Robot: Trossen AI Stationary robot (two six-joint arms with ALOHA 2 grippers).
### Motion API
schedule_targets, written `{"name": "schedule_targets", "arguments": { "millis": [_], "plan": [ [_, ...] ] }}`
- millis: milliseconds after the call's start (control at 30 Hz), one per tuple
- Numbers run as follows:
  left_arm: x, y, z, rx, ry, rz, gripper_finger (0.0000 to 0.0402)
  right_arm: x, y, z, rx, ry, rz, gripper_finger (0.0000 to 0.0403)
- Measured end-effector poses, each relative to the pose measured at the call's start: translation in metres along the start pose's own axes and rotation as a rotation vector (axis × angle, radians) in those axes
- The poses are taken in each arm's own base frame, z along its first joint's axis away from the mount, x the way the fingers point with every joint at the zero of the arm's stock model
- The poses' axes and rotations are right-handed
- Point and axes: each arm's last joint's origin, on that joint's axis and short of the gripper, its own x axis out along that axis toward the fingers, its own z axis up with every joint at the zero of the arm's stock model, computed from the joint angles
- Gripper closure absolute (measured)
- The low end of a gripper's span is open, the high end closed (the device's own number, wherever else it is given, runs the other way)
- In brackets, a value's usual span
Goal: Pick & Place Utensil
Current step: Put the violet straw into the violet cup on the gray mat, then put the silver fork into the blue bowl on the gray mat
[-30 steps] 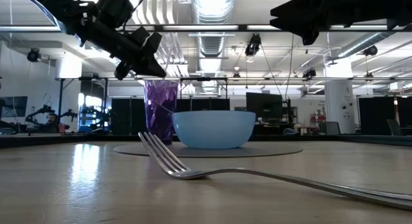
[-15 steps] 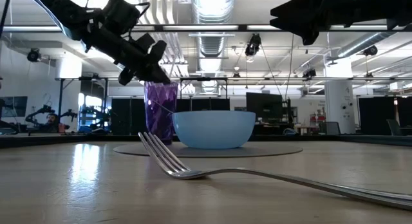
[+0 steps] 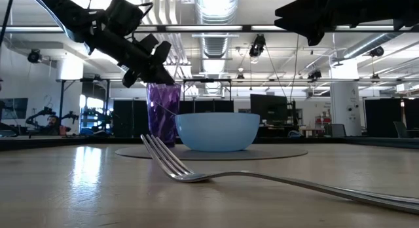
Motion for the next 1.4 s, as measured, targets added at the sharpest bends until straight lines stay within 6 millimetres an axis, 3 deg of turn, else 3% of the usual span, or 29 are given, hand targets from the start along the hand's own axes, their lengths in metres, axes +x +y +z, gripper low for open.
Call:
{"name": "schedule_targets", "arguments": {
  "millis": [300, 633, 933, 1133, 1400],
  "plan": [
    [0.0, 0.0, 0.0, 0.012, 0.001, 0.0, 0.0366, 0.0, 0.0, 0.0, 0.0, 0.0, 0.0, 0.0225],
    [-0.002, 0.0, 0.003, 0.05, -0.012, -0.003, 0.0281, 0.0, 0.0, 0.0, 0.004, 0.001, 0.0, 0.0225],
    [-0.012, -0.005, 0.026, 0.111, 0.011, 0.002, 0.0231, 0.0, 0.001, 0.0, 0.033, 0.002, 0.025, 0.0225],
    [-0.033, -0.008, 0.052, 0.146, 0.11, 0.018, 0.0229, -0.001, 0.006, 0.0, 0.039, 0.005, 0.118, 0.0225],
    [-0.075, -0.011, 0.085, 0.226, 0.11, -0.043, 0.0229, -0.003, 0.017, 0.008, 0.045, -0.015, 0.18, 0.0225]
  ]
}}
